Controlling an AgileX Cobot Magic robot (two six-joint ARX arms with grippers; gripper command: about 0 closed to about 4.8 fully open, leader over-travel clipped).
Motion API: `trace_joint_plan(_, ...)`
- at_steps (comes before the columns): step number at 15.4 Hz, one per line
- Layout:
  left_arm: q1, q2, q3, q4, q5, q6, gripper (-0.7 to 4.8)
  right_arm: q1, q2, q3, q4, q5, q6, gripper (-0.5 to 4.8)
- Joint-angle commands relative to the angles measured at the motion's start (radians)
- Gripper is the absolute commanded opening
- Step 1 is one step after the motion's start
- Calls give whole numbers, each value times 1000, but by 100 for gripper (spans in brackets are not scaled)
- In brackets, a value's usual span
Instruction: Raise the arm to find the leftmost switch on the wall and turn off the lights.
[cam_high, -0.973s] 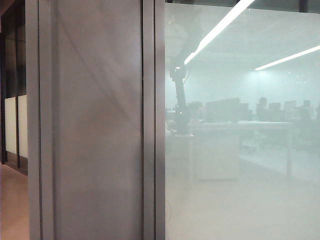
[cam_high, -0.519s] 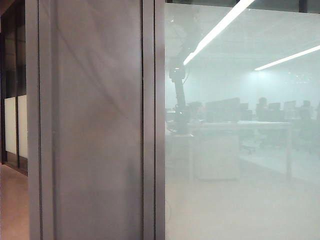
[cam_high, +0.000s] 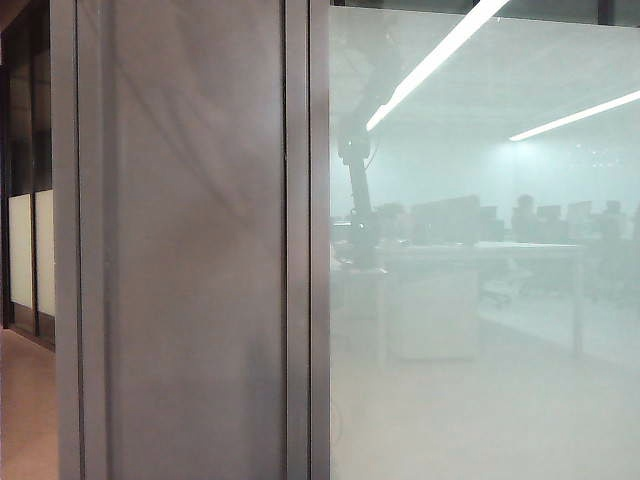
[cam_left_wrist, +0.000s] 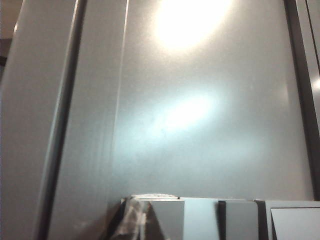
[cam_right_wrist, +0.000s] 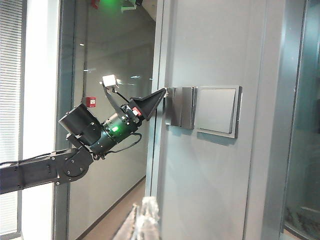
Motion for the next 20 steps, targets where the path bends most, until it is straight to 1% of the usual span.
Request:
trace_joint_plan(1,-2,4,5,-10,5,-5,-6,2,-2,5,11,1,5,-1)
trace_joint_plan(8,-2,54,8,-8,5,-5,-6,2,-2,5,11,0,5,-1)
trace_joint_plan(10,-2,51,13,49,5,-5,-5,2,-2,5,11,1,5,-1)
trace_joint_plan(11,-1,40,12,49,19,-5,-6,2,-2,5,11,1,5,-1)
trace_joint_plan(12,-1,14,11,8,50,-5,-5,2,-2,5,11,0,5,-1)
trace_joint_plan(13,-1,-27,11,-68,47,-5,-6,2,-6,5,11,1,5,-1)
trace_joint_plan(15,-1,-108,11,-163,45,-1,-6,1,-10,5,38,0,4,-1)
trace_joint_plan(18,2,-230,11,-235,38,3,-6,0,-23,5,64,0,4,-1)
trace_joint_plan(19,4,-279,10,-302,38,19,-6,0,-31,5,63,1,4,-1)
trace_joint_plan(20,4,-334,5,-393,37,60,-5,0,-41,5,62,1,4,-1)
